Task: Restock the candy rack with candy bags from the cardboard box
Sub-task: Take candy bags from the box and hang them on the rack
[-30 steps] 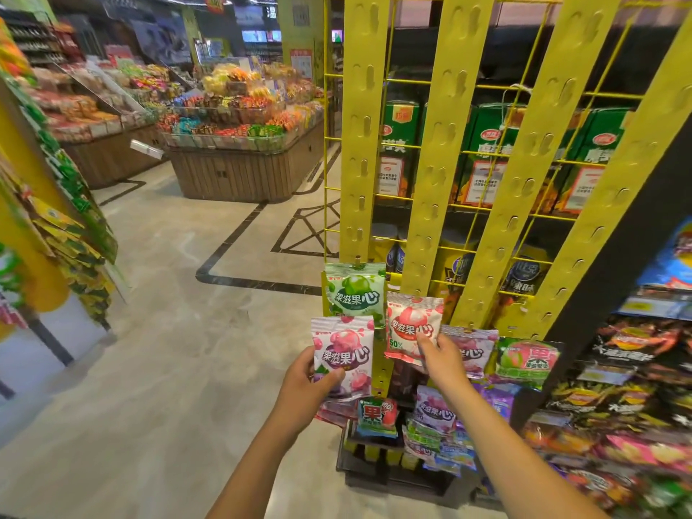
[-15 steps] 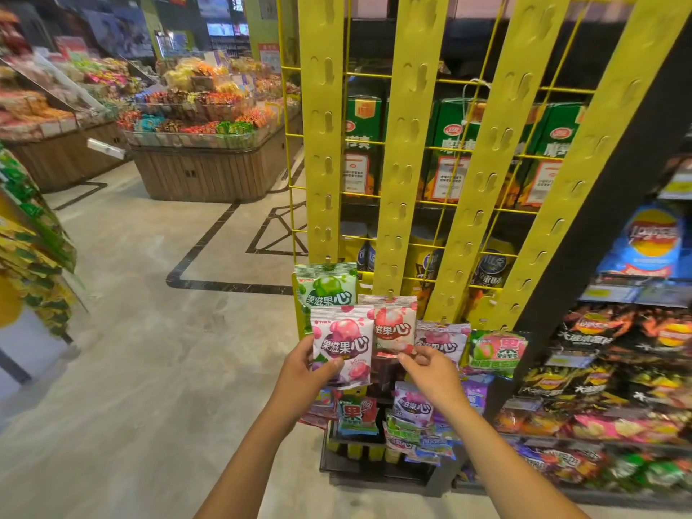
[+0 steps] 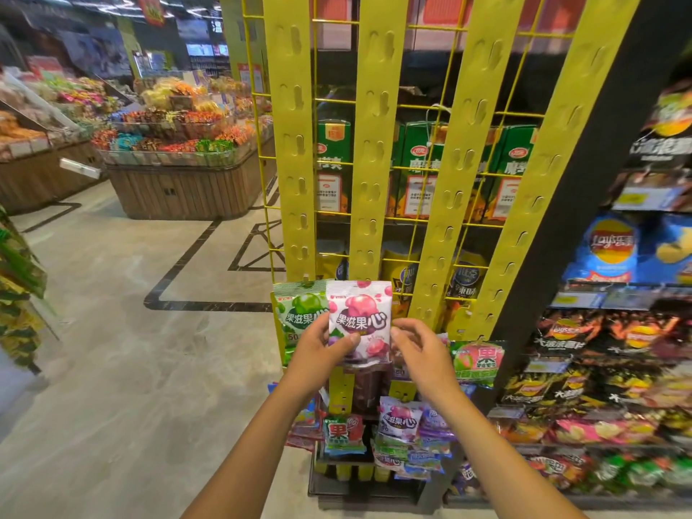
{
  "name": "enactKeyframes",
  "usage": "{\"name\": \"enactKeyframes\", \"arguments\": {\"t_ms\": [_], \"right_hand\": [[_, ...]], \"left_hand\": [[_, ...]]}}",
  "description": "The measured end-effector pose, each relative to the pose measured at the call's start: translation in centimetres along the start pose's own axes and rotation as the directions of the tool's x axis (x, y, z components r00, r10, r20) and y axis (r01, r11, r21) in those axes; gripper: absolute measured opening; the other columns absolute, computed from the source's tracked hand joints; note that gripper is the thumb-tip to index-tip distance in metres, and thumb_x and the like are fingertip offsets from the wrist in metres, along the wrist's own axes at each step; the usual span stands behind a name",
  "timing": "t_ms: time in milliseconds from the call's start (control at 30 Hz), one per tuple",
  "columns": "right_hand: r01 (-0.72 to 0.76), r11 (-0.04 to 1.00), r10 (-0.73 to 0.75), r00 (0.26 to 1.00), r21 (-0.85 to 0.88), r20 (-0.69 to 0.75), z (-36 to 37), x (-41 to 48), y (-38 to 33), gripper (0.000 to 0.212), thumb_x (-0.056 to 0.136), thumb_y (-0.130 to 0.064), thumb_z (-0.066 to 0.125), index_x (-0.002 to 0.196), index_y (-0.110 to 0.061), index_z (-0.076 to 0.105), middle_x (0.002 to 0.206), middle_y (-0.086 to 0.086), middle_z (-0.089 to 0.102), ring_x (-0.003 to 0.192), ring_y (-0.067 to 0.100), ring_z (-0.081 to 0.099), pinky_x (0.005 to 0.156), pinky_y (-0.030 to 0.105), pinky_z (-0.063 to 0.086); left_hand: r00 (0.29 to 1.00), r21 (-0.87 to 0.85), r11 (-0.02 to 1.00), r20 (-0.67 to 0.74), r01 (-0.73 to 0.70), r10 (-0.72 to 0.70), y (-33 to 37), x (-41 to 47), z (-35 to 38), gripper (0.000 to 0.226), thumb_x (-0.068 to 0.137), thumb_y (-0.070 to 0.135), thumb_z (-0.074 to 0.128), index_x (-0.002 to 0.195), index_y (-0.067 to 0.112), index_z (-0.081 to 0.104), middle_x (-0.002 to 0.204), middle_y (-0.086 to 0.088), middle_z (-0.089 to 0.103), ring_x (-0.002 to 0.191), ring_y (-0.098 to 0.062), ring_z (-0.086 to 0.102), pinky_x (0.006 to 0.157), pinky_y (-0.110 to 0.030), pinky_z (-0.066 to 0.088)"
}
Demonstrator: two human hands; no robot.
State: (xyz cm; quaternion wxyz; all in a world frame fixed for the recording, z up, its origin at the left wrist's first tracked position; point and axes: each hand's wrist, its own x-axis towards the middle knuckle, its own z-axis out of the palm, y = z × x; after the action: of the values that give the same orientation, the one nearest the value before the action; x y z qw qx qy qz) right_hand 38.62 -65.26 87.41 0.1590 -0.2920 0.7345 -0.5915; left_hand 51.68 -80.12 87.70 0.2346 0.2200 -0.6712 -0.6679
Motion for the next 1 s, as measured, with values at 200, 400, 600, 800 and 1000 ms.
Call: {"name": "enactKeyframes", "arguments": {"t_ms": [200, 400, 600, 800, 1000], "right_hand": [[0.041, 0.996, -0.043, 0.999, 0.079, 0.023, 0.2, 0.4, -2.1, 0.011, 0.1, -0.028, 0.065, 0.11, -0.028, 0.065, 0.094, -0.004, 0.074, 0.083, 0.01, 0.072, 0.067, 0.02, 0.058], [-0.032, 0.993, 0.029, 0.999, 0.115, 0.028, 0.5, 0.1, -0.9, 0.009, 0.099, -0.025, 0.066, 0.108, -0.027, 0.066, 0.088, 0.0, 0.073, 0.078, 0.01, 0.072, 0.066, 0.025, 0.061], [-0.077, 0.995, 0.075, 0.997, 0.068, 0.036, 0.8, -0.3, 0.1, 0.007, 0.1, -0.023, 0.065, 0.105, -0.028, 0.065, 0.094, -0.001, 0.074, 0.08, 0.011, 0.073, 0.066, 0.025, 0.061], [-0.081, 0.995, 0.08, 0.996, 0.054, 0.029, 1.1, -0.5, 0.4, 0.01, 0.1, -0.025, 0.065, 0.11, -0.024, 0.065, 0.094, -0.001, 0.073, 0.081, 0.009, 0.072, 0.067, 0.026, 0.062], [-0.001, 0.992, 0.004, 1.0, 0.129, -0.024, 0.9, 0.0, -0.5, 0.01, 0.1, -0.024, 0.064, 0.109, -0.027, 0.066, 0.091, -0.002, 0.076, 0.083, 0.011, 0.074, 0.068, 0.027, 0.061]], "left_hand": [[0.999, -0.014, 0.999, 0.011, -0.035, 0.036, 2.3, 1.9, 1.1, 0.029, 0.099, 0.017, 0.072, 0.124, 0.029, 0.064, 0.109, 0.003, 0.08, 0.099, -0.018, 0.077, 0.087, -0.033, 0.063], [0.999, -0.03, 0.998, 0.007, 0.047, -0.047, 1.2, 1.8, 1.5, 0.026, 0.098, 0.018, 0.072, 0.124, 0.022, 0.067, 0.101, -0.004, 0.08, 0.087, -0.02, 0.077, 0.072, -0.029, 0.058], [0.996, -0.001, 0.997, 0.006, 0.084, -0.084, 0.3, 1.4, 1.4, 0.024, 0.099, 0.015, 0.071, 0.123, 0.016, 0.067, 0.096, -0.002, 0.08, 0.085, -0.019, 0.076, 0.077, -0.035, 0.061], [0.999, -0.014, 0.999, 0.011, 0.044, -0.044, -0.2, 1.1, 1.3, 0.026, 0.098, 0.014, 0.071, 0.123, 0.02, 0.065, 0.102, -0.004, 0.081, 0.089, -0.023, 0.077, 0.08, -0.041, 0.063], [0.999, -0.039, 0.999, 0.036, -0.018, 0.02, 1.7, 1.9, 1.4, 0.025, 0.1, 0.013, 0.07, 0.12, 0.027, 0.067, 0.102, 0.001, 0.08, 0.09, -0.017, 0.076, 0.077, -0.032, 0.062]]}}
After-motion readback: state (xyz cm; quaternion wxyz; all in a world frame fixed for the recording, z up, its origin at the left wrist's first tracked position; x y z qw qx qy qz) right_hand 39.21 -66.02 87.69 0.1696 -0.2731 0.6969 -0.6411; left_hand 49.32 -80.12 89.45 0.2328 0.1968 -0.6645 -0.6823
